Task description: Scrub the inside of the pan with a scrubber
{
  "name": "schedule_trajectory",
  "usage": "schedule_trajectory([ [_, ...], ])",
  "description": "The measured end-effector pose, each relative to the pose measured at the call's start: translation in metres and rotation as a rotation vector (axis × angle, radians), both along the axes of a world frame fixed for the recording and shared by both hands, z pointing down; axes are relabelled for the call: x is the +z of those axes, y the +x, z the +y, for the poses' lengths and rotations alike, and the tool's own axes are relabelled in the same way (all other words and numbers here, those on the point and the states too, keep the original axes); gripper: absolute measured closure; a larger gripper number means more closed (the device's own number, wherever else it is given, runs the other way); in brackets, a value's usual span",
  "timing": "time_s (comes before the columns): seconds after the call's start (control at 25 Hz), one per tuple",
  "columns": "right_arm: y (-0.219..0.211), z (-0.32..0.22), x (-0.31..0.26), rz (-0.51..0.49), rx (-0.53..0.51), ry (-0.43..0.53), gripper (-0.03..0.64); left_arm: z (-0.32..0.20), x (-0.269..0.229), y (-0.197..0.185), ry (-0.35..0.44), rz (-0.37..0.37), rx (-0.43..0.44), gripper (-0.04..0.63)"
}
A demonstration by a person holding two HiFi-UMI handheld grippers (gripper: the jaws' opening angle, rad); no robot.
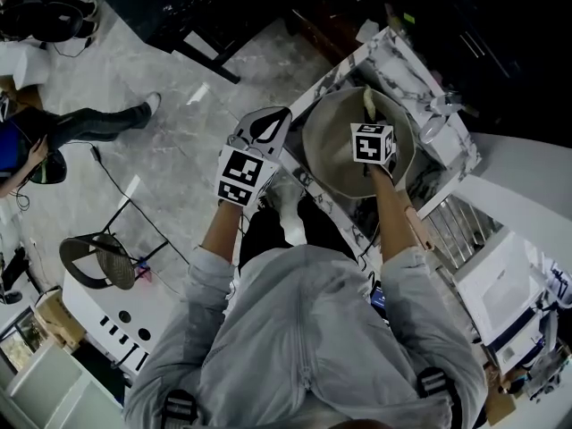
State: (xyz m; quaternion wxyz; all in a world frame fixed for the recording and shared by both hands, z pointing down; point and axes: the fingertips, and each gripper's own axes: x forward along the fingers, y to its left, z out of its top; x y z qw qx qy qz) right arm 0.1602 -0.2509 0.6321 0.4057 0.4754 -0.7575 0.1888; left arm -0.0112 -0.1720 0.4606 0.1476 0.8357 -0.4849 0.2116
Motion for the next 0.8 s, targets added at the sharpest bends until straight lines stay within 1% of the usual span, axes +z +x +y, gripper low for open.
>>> schedule_trajectory([
  [0.36,-0.031,-0.003,0.028,-0.033,-0.113,-0.041,0.529,0.001,0.011,0.0,-0.02,-0.005,-0.008,0.572],
  [0.52,-0.042,-0.004,0.039,-0.065,-0.162,-0.047,0.529,0.004,0.015,-0.004,-0.026,-0.01,-0.016,0.572],
  [0.68,-0.047,-0.008,0.045,-0.104,-0.173,-0.043,0.529,0.005,0.02,-0.01,-0.038,-0.012,-0.028,0.572],
  [0.8,-0.054,-0.008,0.049,-0.156,-0.186,-0.067,0.529,0.006,0.023,-0.014,-0.045,-0.008,-0.036,0.572],
])
